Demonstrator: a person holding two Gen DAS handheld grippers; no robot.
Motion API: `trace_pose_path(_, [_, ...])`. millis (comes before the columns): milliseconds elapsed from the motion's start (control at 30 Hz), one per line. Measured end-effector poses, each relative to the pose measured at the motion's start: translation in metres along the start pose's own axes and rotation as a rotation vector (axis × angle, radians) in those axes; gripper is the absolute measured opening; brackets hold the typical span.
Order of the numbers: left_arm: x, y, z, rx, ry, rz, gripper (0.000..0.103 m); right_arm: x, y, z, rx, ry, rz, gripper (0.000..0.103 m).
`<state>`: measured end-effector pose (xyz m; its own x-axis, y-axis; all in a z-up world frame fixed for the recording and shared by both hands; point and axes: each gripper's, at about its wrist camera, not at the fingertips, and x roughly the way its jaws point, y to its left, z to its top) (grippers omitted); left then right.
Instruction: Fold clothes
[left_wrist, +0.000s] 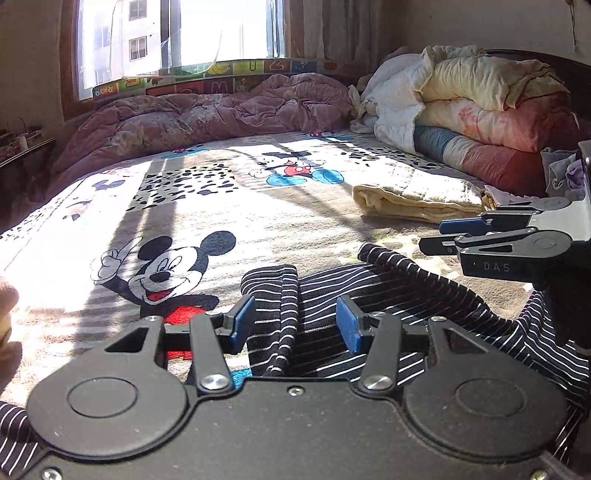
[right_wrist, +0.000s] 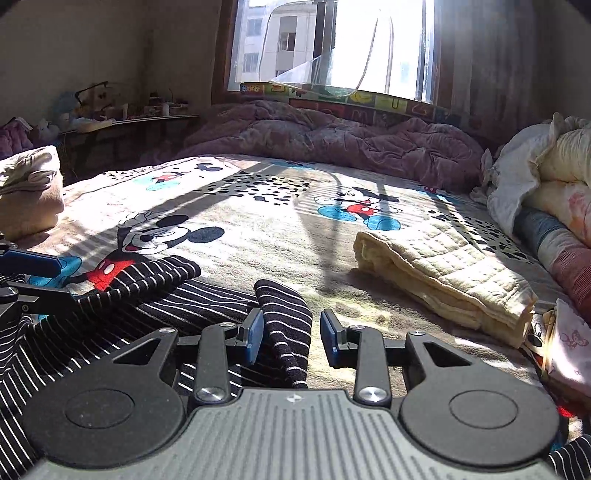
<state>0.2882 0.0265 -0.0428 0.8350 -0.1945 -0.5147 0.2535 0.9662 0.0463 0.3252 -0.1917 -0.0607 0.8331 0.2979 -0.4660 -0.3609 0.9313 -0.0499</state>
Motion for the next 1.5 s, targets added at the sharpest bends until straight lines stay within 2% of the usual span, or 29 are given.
trace_pose_path(133, [0.033, 0.016, 0.024, -0.004, 0.035, 0.015, 0.047, 0.023, 0.001, 0.014, -0.029, -0.013, 0.059, 0.041])
trace_pose_path(233, [0.051, 0.017, 0.033, 0.016, 0.049, 0.016, 0.047, 0.038, 0.005, 0.018, -0.066, 0.002, 0.078, 0.041])
trace_pose_path(400, [0.076, 0.0, 0.024, 0.064, 0.106, -0.023, 0.047, 0.058, 0.015, 0.011, -0.152, 0.066, 0.079, 0.041])
trace_pose_path(533, [0.09, -0.005, 0.015, 0.093, 0.142, -0.03, 0.047, 0.068, 0.019, 0.001, -0.175, 0.107, 0.057, 0.041])
trace_pose_path(667, [0.101, 0.004, 0.008, 0.064, 0.156, 0.006, 0.047, 0.073, 0.021, -0.005, -0.196, 0.122, 0.04, 0.042])
trace_pose_path(767, [0.105, 0.016, 0.005, 0.023, 0.169, 0.028, 0.038, 0.076, 0.016, -0.007, -0.173, 0.124, 0.036, 0.039])
trace_pose_path(867, [0.107, 0.031, 0.003, -0.021, 0.177, 0.036, 0.031, 0.077, 0.004, -0.009, -0.118, 0.123, 0.036, 0.036])
trace_pose_path(967, [0.105, 0.046, 0.002, -0.078, 0.176, 0.027, 0.024, 0.076, -0.013, -0.008, -0.043, 0.114, 0.042, 0.028])
trace_pose_path(1167, [0.104, 0.098, -0.007, -0.34, 0.187, -0.052, 0.022, 0.075, -0.077, -0.015, 0.243, 0.113, 0.064, 0.026])
trace_pose_path(1233, [0.106, 0.111, -0.011, -0.416, 0.193, -0.079, 0.022, 0.077, -0.092, -0.02, 0.317, 0.122, 0.097, 0.026])
trace_pose_path(1367, [0.109, 0.135, -0.018, -0.561, 0.203, -0.143, 0.026, 0.085, -0.112, -0.032, 0.456, 0.136, 0.174, 0.028])
trace_pose_path(1433, [0.113, 0.138, -0.021, -0.602, 0.209, -0.177, 0.031, 0.091, -0.116, -0.036, 0.498, 0.16, 0.209, 0.04])
trace_pose_path(1500, [0.118, 0.14, -0.022, -0.621, 0.221, -0.185, 0.032, 0.093, -0.118, -0.039, 0.521, 0.166, 0.225, 0.043])
